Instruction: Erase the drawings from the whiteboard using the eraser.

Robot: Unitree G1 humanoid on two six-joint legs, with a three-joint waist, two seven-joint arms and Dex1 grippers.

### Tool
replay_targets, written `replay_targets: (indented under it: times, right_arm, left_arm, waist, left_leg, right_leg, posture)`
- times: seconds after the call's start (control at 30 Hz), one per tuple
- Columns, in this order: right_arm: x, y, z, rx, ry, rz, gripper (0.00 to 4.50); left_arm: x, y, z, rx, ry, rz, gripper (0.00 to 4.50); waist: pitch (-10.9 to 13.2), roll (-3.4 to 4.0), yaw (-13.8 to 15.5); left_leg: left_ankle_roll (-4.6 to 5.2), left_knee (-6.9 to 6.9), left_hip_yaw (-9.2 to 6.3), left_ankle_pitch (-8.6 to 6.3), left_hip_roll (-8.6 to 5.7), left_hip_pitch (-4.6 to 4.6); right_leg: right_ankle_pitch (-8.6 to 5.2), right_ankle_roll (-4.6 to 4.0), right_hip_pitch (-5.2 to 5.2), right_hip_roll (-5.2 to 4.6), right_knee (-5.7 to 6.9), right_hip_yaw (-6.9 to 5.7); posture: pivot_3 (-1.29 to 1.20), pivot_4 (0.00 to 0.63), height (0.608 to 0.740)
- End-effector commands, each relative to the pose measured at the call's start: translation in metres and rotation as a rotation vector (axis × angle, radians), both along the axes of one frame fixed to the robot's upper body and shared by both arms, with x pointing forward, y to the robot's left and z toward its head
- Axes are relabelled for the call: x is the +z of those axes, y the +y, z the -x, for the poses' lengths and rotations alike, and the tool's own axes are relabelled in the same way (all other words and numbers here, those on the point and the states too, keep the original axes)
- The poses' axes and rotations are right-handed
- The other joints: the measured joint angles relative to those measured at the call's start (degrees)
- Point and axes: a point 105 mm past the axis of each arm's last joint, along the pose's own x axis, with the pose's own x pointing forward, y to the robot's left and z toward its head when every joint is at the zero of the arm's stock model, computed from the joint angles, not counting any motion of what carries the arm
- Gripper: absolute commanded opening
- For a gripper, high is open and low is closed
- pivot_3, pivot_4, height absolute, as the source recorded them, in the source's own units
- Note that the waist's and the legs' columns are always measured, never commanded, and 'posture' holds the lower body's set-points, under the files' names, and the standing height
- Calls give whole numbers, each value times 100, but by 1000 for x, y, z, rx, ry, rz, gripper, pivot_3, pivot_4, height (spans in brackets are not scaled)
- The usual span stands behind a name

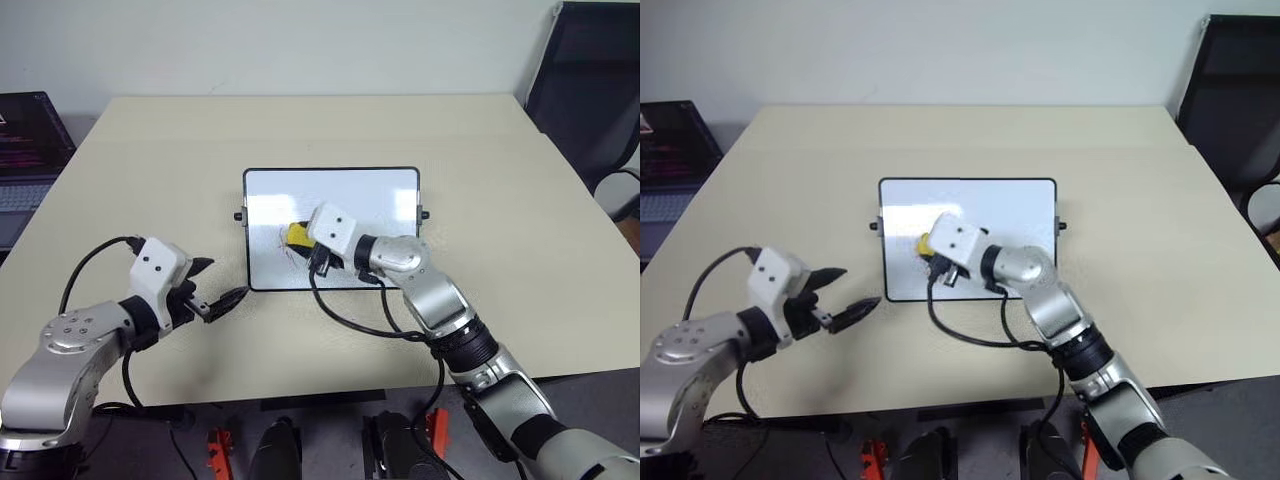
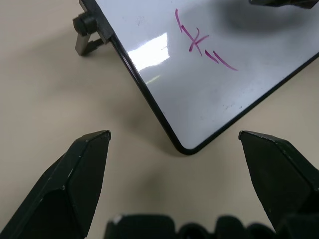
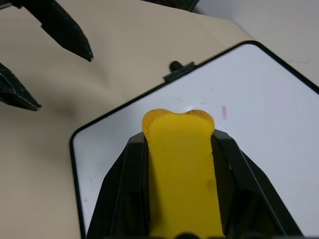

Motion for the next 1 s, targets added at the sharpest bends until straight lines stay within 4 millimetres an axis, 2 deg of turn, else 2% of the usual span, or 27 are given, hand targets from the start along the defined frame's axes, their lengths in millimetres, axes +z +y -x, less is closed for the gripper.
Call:
replay_targets:
  times: [0.03,0.27,0.37,0.47,0.57,0.63,0.7,0.8,0.87,0.93,1.0]
  right_arm:
    - [19,15,-1,19,-179,27,1247]
    - [18,40,-17,33,-279,120,1247]
    - [9,44,-25,36,-303,186,1247]
    - [-13,42,-29,53,-274,306,1247]
    - [-42,29,-30,89,-185,453,1247]
    - [-48,23,-30,109,-171,494,1247]
    - [-38,22,-38,66,-224,470,1247]
    - [-12,22,-55,-41,-336,390,1246]
    - [-6,21,-61,-65,-366,381,1246]
    - [-11,20,-61,-51,-367,408,1246]
    - [-30,20,-53,20,-339,491,1246]
  left_arm:
    - [7,-8,6,-53,-27,-32,4500]
    - [8,-13,5,-75,-27,-33,4500]
    - [8,-14,5,-78,-26,-35,4500]
    - [8,-13,6,-77,-22,-36,4500]
    - [8,-13,7,-76,-23,-35,4500]
    - [8,-13,7,-75,-24,-34,4500]
    - [8,-13,7,-75,-24,-34,4500]
    - [8,-13,7,-75,-25,-34,4500]
    - [8,-13,6,-76,-26,-33,4500]
    - [8,-14,6,-77,-27,-33,4500]
    - [8,-13,6,-77,-28,-32,4500]
  waist:
    - [0,0,-1]
    - [-2,-3,-4]
    - [-3,-5,-3]
    - [-4,-6,-2]
    - [-7,-11,-1]
    - [-8,-13,0]
    - [-8,-13,11]
    - [-7,-11,4]
    - [-7,-12,1]
    - [-8,-13,2]
    - [-11,-18,-4]
  left_leg:
    - [0,2,1,0,0,0]
    - [-1,4,0,1,0,1]
    - [-1,4,0,1,0,1]
    - [-1,3,0,1,0,1]
    - [-1,3,0,1,0,2]
    - [-1,9,-1,1,-1,10]
    - [-1,32,-5,1,-2,13]
    - [3,72,-16,3,1,14]
    - [21,87,-15,16,0,15]
    - [33,95,-15,26,-1,20]
    - [39,96,-15,29,-1,36]
  right_leg:
    - [0,0,1,0,-1,1]
    - [3,-3,1,0,5,1]
    - [3,-3,1,0,6,0]
    - [3,-3,1,0,7,-1]
    - [3,-3,2,0,12,0]
    - [3,-4,3,0,36,0]
    - [-2,-9,3,0,70,-3]
    - [-14,-12,6,9,91,-6]
    - [-14,-20,9,10,92,-1]
    - [0,-25,20,10,88,0]
    - [2,-28,36,9,86,1]
  posture:
    - [0,150,740]
    - [0,150,740]
    - [0,150,740]
    - [0,150,740]
    - [0,150,740]
    - [0,150,740]
    - [0,150,740]
    - [0,150,740]
    - [0,150,740]
    - [0,150,740]
    - [0,150,740]
